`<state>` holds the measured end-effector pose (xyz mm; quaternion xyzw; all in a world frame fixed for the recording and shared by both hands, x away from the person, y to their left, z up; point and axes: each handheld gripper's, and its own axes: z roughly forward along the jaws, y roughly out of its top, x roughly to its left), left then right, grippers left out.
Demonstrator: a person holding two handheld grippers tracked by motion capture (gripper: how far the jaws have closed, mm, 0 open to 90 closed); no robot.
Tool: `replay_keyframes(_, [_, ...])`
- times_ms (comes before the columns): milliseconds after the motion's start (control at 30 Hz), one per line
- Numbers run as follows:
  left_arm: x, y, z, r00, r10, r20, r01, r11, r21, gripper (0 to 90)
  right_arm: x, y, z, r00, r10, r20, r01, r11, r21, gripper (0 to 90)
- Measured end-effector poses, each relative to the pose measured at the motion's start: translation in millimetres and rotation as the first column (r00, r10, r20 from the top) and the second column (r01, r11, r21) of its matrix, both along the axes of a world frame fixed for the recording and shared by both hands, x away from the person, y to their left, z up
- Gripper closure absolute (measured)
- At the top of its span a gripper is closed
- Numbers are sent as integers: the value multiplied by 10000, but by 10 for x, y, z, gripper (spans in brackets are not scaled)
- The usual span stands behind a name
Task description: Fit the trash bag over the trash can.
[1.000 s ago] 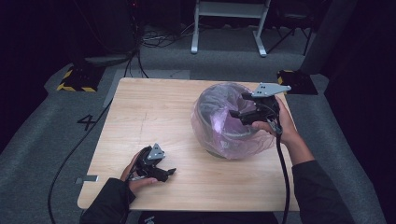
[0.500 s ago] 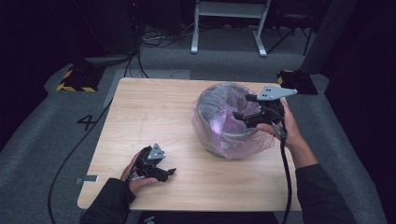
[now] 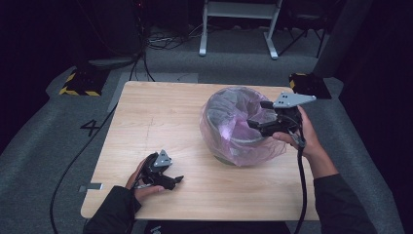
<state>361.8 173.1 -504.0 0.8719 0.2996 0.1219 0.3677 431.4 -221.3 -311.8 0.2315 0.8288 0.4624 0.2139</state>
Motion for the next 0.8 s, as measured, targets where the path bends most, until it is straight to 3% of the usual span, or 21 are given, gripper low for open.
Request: replay_keyframes(800, [0, 0, 0, 10000, 0, 0, 0, 10000, -2, 150, -262, -134, -33, 9995, -15, 314, 30, 9989, -465, 176])
